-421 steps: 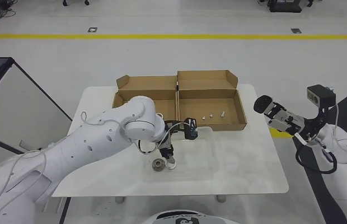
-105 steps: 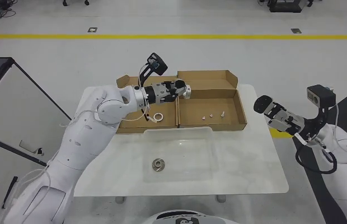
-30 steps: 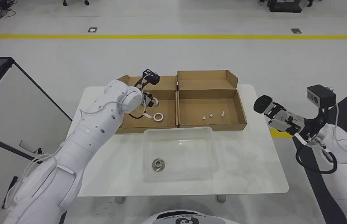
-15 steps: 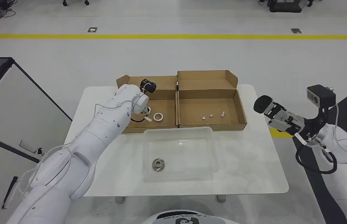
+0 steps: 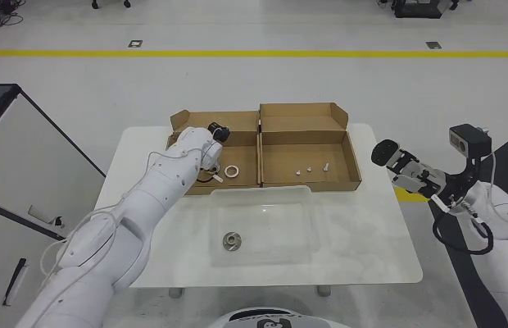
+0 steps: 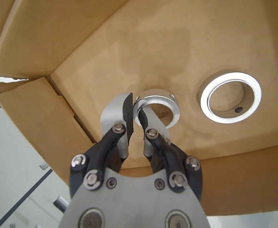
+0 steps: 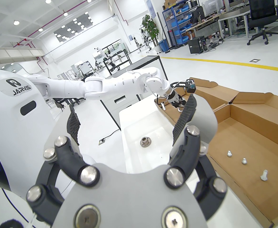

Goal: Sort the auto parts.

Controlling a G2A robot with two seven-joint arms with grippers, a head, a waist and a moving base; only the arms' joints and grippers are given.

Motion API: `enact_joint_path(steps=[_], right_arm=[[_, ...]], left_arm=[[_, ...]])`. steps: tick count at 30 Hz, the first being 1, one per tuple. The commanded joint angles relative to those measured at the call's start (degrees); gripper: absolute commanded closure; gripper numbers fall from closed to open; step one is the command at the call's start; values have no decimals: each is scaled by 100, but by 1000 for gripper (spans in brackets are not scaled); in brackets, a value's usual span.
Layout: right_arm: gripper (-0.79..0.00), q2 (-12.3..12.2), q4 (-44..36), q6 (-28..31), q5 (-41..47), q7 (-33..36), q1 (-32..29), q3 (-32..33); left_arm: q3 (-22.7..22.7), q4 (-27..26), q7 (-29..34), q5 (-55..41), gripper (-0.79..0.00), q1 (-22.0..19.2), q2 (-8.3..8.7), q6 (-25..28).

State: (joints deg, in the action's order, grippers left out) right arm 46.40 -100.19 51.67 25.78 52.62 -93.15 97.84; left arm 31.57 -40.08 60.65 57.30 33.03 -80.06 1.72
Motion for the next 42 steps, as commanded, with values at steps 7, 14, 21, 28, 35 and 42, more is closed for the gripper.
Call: enact_joint_path(steps=[7, 14, 21, 28, 35, 42], right_arm=[[-785, 0, 0, 0, 0, 0, 0, 0], [-785, 0, 0, 0, 0, 0, 0, 0], [-785, 0, 0, 0, 0, 0, 0, 0], [-785, 0, 0, 0, 0, 0, 0, 0], [-785, 0, 0, 0, 0, 0, 0, 0], [-785, 0, 0, 0, 0, 0, 0, 0]], left_arm=[[44, 192, -33, 48, -785, -73, -88, 45], [206, 69, -33, 219, -785, -113, -42, -124], [564, -884, -41, 778, -785, -42, 234, -160], [1434, -3069, 354, 1345, -785, 734, 820, 840], [2551, -5152, 1059, 1253, -785, 1883, 1299, 2041], [2759, -6030, 1167, 578, -785, 2463, 1510, 3026]])
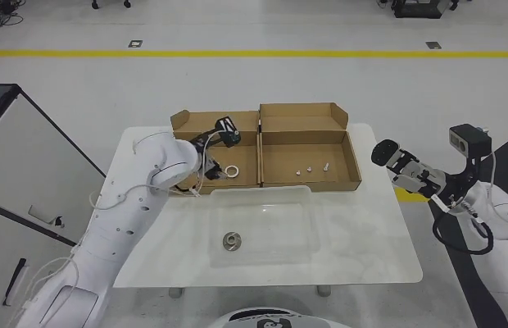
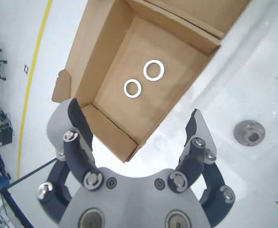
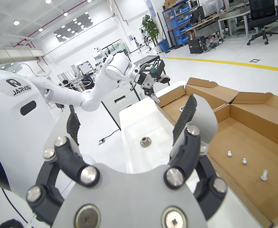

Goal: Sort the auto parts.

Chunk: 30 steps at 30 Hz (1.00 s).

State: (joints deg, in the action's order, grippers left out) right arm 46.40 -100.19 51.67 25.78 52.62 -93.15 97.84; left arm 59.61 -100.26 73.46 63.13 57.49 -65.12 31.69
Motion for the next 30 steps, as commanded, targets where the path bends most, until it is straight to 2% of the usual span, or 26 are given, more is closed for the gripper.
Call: enact_joint_path(steps=[1, 12, 16, 19, 22, 30], right_arm=[[-785, 0, 0, 0, 0, 0, 0, 0], [-785, 0, 0, 0, 0, 0, 0, 0], [-785, 0, 0, 0, 0, 0, 0, 0], [-785, 0, 0, 0, 0, 0, 0, 0], [-785, 0, 0, 0, 0, 0, 0, 0], [-785, 0, 0, 0, 0, 0, 0, 0]], left_arm=[[-45, -12, -114, -5, -785, 17, 16, 29], [-77, -57, -223, 37, -785, 49, 19, 83], [-417, -43, -367, -126, -785, -49, 70, 281], [-1011, 37, -329, -470, -785, -431, 169, 245], [-1740, 109, -200, -1072, -785, -1030, 296, 117], [-3984, 167, 283, -3015, -785, -3047, 643, -366]])
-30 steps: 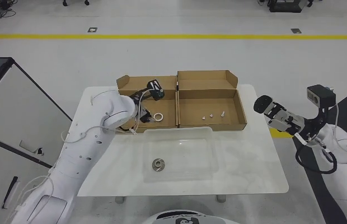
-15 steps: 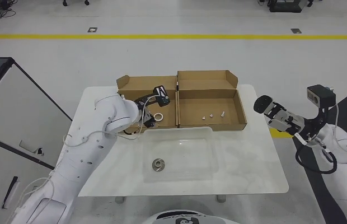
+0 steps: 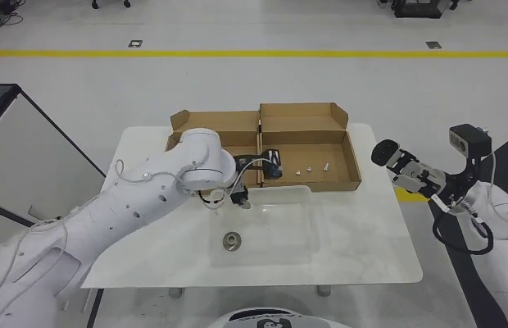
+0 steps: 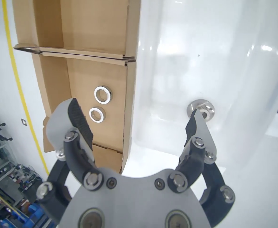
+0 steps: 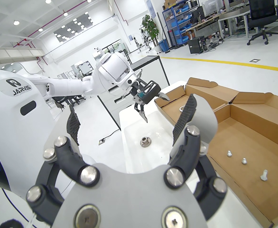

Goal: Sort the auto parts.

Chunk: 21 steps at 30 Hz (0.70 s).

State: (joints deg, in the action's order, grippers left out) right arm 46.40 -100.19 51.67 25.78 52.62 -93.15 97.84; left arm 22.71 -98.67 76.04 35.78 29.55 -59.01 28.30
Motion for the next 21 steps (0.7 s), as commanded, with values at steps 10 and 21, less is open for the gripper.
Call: enact_joint_path(steps=[10, 21], right_arm=[[-785, 0, 0, 0, 0, 0, 0, 0], [-785, 0, 0, 0, 0, 0, 0, 0]], left_arm=[[-1297, -178, 109, -1185, -785, -953, 208, -113], [-1297, -214, 156, -1153, -785, -868, 218, -160]])
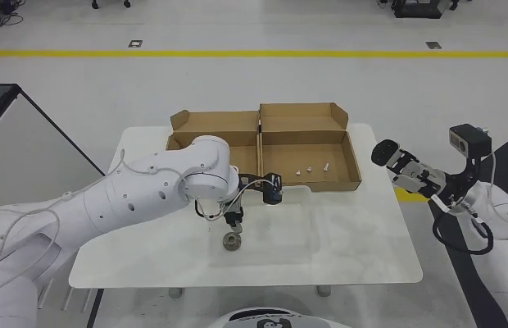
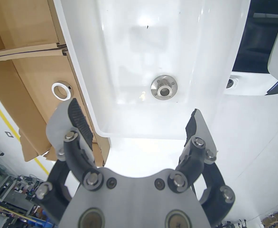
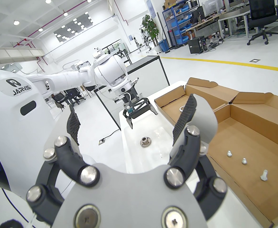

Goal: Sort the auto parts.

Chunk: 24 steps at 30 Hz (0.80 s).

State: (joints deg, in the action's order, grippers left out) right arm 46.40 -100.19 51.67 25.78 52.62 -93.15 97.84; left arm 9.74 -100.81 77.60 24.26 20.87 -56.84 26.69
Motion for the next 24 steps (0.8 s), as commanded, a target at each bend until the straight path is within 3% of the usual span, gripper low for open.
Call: enact_joint_path(steps=[1, 7, 16, 17, 19, 24], right_arm=[[-785, 0, 0, 0, 0, 0, 0, 0], [-785, 0, 0, 0, 0, 0, 0, 0], [-785, 0, 0, 0, 0, 0, 0, 0], [-785, 0, 0, 0, 0, 0, 0, 0], [-785, 0, 0, 0, 0, 0, 0, 0], [-785, 0, 0, 0, 0, 0, 0, 0]], left_arm=[[0, -9, -17, 3, -785, 30, -1, 9], [0, -110, 41, 229, -785, 430, -31, -42], [0, -91, 104, 350, -785, 534, -77, -105], [0, -92, 110, 360, -773, 541, -78, -112], [5, -78, 126, 390, -677, 556, -81, -127], [1, -12, 142, 462, -570, 628, -105, -143]])
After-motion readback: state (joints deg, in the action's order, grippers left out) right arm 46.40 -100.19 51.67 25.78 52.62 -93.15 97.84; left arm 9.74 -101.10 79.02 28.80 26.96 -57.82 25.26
